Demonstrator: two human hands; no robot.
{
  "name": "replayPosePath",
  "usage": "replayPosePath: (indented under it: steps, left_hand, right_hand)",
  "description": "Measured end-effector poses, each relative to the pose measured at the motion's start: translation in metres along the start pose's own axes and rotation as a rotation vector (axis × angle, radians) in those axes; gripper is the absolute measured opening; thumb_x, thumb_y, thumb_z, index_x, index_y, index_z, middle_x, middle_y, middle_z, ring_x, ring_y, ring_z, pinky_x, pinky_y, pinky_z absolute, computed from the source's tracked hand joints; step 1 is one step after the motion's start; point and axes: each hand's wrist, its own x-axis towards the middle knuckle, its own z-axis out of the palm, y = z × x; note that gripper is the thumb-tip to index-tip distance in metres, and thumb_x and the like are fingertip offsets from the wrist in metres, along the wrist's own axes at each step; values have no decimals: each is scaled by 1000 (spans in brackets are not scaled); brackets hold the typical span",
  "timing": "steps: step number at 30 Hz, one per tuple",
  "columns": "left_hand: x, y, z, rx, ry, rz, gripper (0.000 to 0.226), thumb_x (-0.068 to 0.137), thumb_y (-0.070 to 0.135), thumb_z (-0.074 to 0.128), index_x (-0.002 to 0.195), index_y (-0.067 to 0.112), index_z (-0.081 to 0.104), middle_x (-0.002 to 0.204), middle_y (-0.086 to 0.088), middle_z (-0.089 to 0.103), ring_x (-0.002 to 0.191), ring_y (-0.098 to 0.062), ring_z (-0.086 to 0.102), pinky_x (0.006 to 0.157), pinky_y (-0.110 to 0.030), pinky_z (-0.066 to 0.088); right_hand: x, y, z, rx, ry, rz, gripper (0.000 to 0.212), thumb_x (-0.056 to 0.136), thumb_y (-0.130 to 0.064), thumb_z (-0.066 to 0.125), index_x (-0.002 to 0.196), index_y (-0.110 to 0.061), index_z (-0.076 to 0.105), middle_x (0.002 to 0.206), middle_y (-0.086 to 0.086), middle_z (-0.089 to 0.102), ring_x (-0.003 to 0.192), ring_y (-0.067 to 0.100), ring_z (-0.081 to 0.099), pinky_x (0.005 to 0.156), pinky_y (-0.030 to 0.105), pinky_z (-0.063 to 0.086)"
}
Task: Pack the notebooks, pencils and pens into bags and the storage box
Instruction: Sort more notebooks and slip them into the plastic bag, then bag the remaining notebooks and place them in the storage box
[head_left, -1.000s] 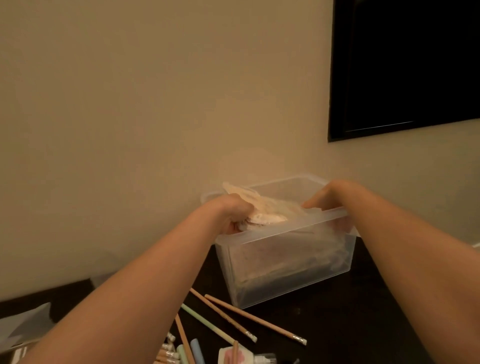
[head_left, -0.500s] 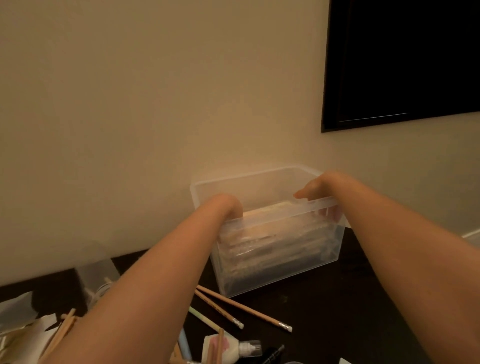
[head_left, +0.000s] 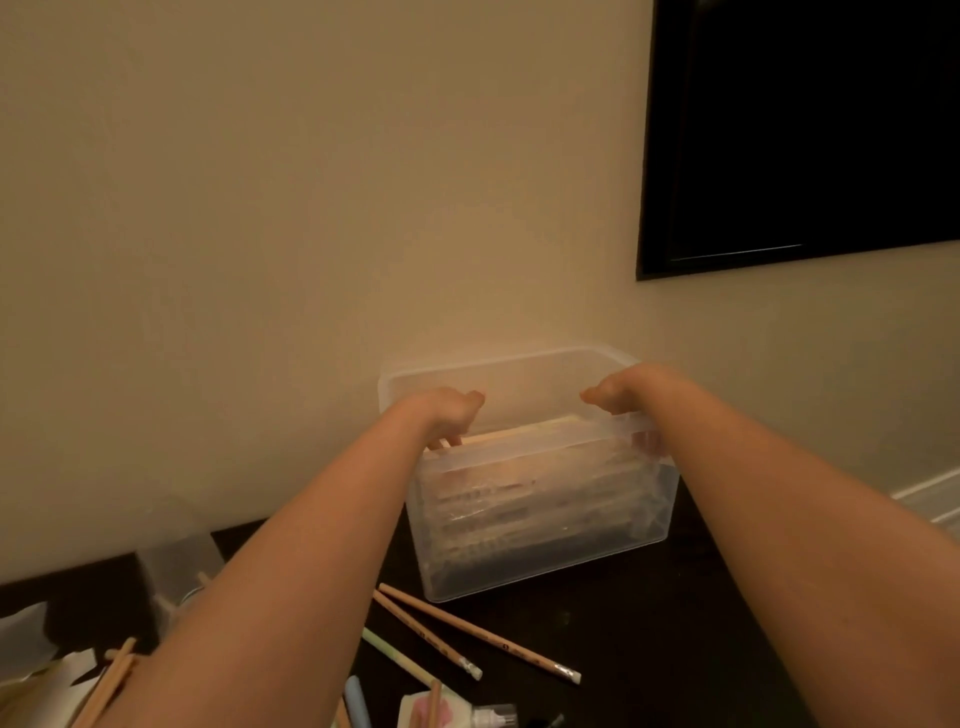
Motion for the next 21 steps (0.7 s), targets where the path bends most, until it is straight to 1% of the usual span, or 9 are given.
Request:
replayPosePath:
  steps: [1, 3, 5, 6, 8, 12, 14, 17, 21]
  left_hand:
    - [-3, 1, -1, -18, -11, 6, 59, 102, 44, 17, 138, 3, 39, 139, -13, 47, 125, -30, 45, 89, -29, 34]
    - [-9, 2, -3, -26, -40, 37, 57, 102, 43, 23, 137, 2, 40, 138, -14, 46, 126, -29, 45, 94, -30, 35]
    - [-15, 1, -7, -36, -25, 108, 52, 101, 39, 32, 136, 2, 42, 136, -13, 49, 122, -25, 49, 98, -33, 37]
    - [-19, 1, -10, -68, -11, 152, 49, 101, 37, 35, 135, 3, 43, 134, -12, 51, 120, -24, 51, 98, -35, 38]
    - [-31, 1, -18, -118, 14, 234, 46, 100, 35, 39, 133, 6, 46, 129, -10, 54, 115, -21, 54, 95, -36, 42]
    - [-72, -4, -36, 27, 70, 351, 41, 99, 37, 39, 125, 8, 53, 120, -7, 60, 107, -19, 58, 82, -29, 44]
    - [-98, -10, -44, 111, 63, 385, 41, 99, 38, 39, 124, 9, 53, 118, -5, 60, 104, -16, 59, 84, -29, 44]
    - [-140, -20, -52, 249, 43, 395, 42, 98, 41, 40, 126, 12, 52, 116, -2, 60, 102, -15, 58, 95, -33, 45]
    - [-195, -38, -54, 350, 60, 365, 43, 97, 43, 40, 128, 16, 50, 115, 1, 60, 102, -13, 59, 93, -31, 44]
  right_hand:
    - [-2, -1, 1, 2, 28, -19, 54, 102, -35, 35, 145, -4, 30, 151, 17, 30, 138, 32, 32, 111, 38, 27]
    - [-5, -2, -1, -13, 119, -87, 49, 102, -34, 37, 138, 0, 42, 143, 19, 42, 128, 34, 44, 107, 39, 36]
    - [-11, -4, -7, 16, 193, -194, 44, 100, -32, 41, 124, 3, 54, 120, 20, 61, 107, 33, 61, 96, 42, 48]
    - [-16, -6, -11, 51, 206, -246, 41, 100, -31, 43, 120, 3, 57, 110, 18, 65, 97, 30, 65, 91, 44, 52]
    - [-30, -13, -19, 81, 230, -333, 37, 100, -30, 45, 118, -1, 58, 102, 13, 67, 88, 25, 67, 86, 43, 54]
    - [-68, -27, -24, 48, 188, -422, 35, 99, -29, 47, 119, -3, 59, 101, 10, 66, 86, 23, 67, 84, 40, 55]
    - [-90, -32, -18, 6, 144, -442, 33, 98, -29, 49, 118, -5, 59, 102, 10, 66, 86, 22, 67, 83, 39, 56]
    - [-128, -39, -6, -50, 88, -486, 32, 97, -29, 51, 119, -9, 59, 102, 8, 66, 86, 19, 67, 81, 34, 56]
    - [-178, -47, 12, -77, 17, -567, 32, 96, -30, 51, 123, -12, 57, 103, 4, 64, 86, 16, 66, 74, 27, 54]
